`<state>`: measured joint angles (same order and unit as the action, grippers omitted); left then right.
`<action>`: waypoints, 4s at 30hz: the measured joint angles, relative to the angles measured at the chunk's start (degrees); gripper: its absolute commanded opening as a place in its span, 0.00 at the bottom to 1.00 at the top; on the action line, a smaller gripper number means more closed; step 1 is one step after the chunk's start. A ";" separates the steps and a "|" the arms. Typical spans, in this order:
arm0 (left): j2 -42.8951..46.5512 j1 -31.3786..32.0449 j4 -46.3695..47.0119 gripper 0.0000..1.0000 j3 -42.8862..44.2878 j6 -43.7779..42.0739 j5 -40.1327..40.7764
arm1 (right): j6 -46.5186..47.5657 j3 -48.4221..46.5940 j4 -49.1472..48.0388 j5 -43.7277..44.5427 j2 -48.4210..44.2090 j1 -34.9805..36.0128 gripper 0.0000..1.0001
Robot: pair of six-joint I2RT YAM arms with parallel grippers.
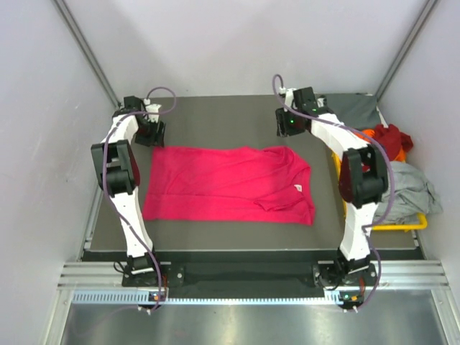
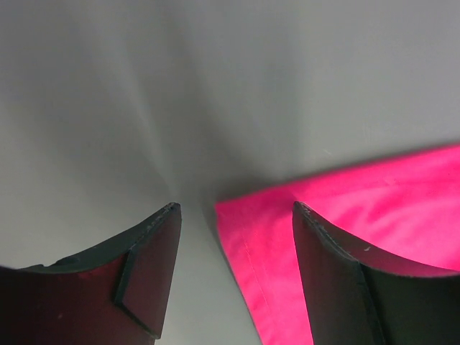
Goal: Fold and stack the t-shirts
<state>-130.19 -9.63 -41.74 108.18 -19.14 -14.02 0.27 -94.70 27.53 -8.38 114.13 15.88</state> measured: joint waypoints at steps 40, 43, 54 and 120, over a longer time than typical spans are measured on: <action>27.04 -2.67 4.28 0.00 -26.08 -5.95 -9.73 | -10.27 30.53 -6.56 4.90 -27.89 2.69 0.00; 31.95 -2.73 4.74 0.00 -32.04 -9.11 -9.09 | -14.27 42.25 -9.55 5.09 -35.12 2.82 0.00; 34.01 -4.96 4.31 0.00 -46.25 -16.98 -3.54 | -26.03 65.92 -16.11 6.21 -47.89 4.33 0.00; 23.39 -4.92 10.99 0.00 -24.70 -9.53 -13.57 | -17.22 24.35 -7.23 -2.47 -21.09 -4.28 0.00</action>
<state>-106.80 -14.55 -30.74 83.48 -28.67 -27.59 -16.95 -70.35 20.29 -10.85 93.03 11.60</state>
